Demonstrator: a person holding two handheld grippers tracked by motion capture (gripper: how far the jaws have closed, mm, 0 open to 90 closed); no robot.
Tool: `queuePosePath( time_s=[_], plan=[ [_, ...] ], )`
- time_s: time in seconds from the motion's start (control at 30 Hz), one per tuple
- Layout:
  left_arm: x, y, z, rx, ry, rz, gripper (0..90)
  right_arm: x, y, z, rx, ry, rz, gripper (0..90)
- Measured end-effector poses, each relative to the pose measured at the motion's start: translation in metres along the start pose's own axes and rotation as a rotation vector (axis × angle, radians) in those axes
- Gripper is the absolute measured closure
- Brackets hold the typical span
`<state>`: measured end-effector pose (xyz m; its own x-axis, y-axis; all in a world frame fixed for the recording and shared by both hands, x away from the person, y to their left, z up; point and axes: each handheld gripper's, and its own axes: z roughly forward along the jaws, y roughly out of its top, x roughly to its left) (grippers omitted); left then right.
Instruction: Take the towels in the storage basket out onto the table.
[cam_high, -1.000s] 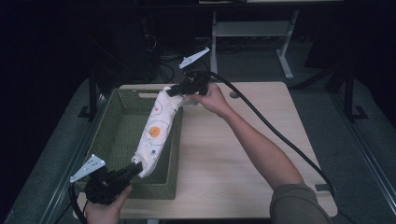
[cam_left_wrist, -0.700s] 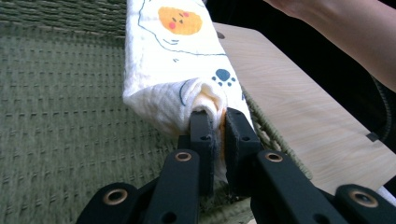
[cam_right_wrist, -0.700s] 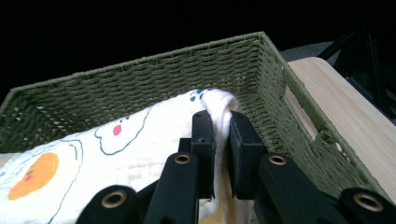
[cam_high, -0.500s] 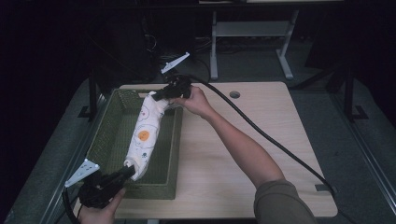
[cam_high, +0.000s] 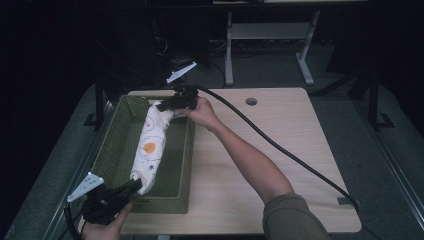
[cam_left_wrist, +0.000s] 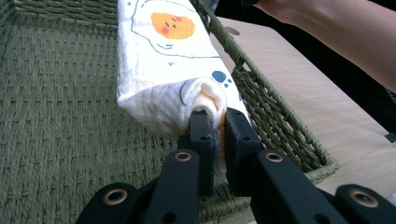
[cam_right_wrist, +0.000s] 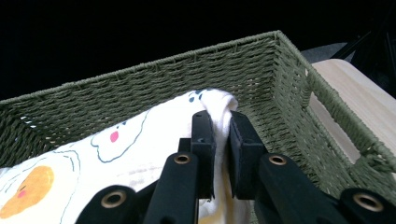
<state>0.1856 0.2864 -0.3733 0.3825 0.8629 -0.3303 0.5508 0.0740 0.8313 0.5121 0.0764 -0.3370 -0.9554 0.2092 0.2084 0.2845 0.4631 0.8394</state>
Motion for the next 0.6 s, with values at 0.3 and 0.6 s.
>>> queuePosePath(
  time_s=[0.3,0.6],
  plan=[
    [0.002,0.001,0.002,-0.011,0.013,0.000,82.5,-0.002,-0.001,0.005,0.001,-0.016,0.002,81.9],
    [0.004,0.000,0.002,-0.011,0.013,-0.007,80.0,-0.005,-0.005,0.012,0.014,-0.025,0.012,81.4]
  ],
)
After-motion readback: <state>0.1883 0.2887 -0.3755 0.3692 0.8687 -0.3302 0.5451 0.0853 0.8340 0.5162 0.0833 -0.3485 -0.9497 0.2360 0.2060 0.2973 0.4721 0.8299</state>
